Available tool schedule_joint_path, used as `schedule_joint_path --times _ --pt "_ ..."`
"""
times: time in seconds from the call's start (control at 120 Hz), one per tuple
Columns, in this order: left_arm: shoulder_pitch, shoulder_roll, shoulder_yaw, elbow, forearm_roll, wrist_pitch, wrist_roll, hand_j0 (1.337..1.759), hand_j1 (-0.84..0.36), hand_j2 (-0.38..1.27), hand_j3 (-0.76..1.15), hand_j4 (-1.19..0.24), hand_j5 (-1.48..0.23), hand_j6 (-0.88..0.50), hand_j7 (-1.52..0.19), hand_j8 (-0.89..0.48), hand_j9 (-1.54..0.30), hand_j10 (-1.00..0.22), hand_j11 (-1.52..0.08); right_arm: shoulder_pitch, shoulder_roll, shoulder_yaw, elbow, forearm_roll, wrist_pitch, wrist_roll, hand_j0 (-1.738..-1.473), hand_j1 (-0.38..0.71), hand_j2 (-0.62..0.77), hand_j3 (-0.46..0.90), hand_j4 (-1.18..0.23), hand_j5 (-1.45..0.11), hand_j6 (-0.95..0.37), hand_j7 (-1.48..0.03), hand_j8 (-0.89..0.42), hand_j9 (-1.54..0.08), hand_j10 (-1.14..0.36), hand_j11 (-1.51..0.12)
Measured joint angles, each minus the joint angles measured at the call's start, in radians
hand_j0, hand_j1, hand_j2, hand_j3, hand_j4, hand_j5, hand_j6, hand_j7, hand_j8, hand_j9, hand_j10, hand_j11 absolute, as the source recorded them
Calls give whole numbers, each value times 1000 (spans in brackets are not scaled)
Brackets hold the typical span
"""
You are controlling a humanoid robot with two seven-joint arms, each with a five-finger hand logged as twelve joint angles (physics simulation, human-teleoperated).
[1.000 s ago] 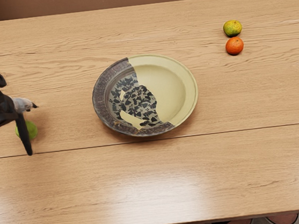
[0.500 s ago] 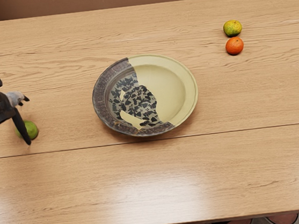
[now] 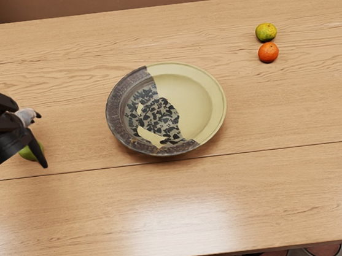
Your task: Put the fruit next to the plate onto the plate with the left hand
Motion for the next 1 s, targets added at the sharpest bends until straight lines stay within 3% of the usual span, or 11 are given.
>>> schedule_joint_path --times 0.308,1.0 --pt "12 -2 -5 -28 -19 101 0 1658 172 30 0 -148 -192 -148 -192 -148 -192 -148 -192 0 0 0 0 0 0 0 -1658 -322 -5 0 -22 -29 -22 -29 -22 -29 -22 -29" --pt "38 2 10 -30 -34 113 2 1658 -5 59 0 -295 -384 -296 -384 -295 -384 -295 -384 0 0 0 0 0 0 0 -1658 -323 -5 0 -22 -29 -22 -29 -22 -29 -22 -29"
